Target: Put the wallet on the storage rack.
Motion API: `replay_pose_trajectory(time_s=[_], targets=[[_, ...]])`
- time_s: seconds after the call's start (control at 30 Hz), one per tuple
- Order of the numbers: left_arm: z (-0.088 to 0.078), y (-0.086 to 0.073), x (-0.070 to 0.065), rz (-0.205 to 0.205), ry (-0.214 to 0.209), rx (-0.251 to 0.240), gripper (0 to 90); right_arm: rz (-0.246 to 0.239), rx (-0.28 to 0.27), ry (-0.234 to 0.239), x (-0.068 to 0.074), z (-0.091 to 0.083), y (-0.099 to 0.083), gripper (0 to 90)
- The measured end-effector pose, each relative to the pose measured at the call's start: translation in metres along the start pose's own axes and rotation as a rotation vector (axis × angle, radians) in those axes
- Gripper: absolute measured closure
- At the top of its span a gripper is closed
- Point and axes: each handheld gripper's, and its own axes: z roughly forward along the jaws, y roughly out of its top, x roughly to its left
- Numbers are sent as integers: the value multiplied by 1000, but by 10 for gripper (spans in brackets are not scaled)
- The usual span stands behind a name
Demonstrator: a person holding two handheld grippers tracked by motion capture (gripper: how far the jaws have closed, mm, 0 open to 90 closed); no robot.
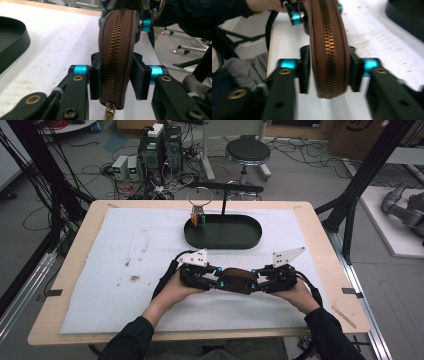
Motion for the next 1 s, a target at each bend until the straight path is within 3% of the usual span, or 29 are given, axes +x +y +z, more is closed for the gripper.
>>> replay_pose_trajectory(time_s=[0.1, 0.2, 0.3, 0.37, 0.47, 0.63, 0.77, 1.0], targets=[[-4, 3, 0, 2, 27, -19, 673, 9, -36, -14, -2, -8, 0, 463], [-11, 8, 2, 6, 66, -11, 677, 9, -91, -71, -2, -19, 0, 435], [-21, 16, 7, -28, 95, -49, 678, 7, -155, -162, -1, -31, -2, 416], [-25, 22, 12, -40, 116, -61, 678, 13, -179, -246, -2, -40, -6, 413], [-30, 27, 20, -54, 154, -76, 678, 45, -183, -360, -5, -49, -13, 412], [-33, 35, 37, -79, 219, -84, 678, 76, -203, -482, -8, -60, -19, 417], [-35, 39, 49, -97, 284, -106, 678, 95, -200, -527, -10, -62, -23, 421], [-35, 46, 69, -129, 325, -121, 678, 115, -202, -534, -14, -63, -26, 419]])
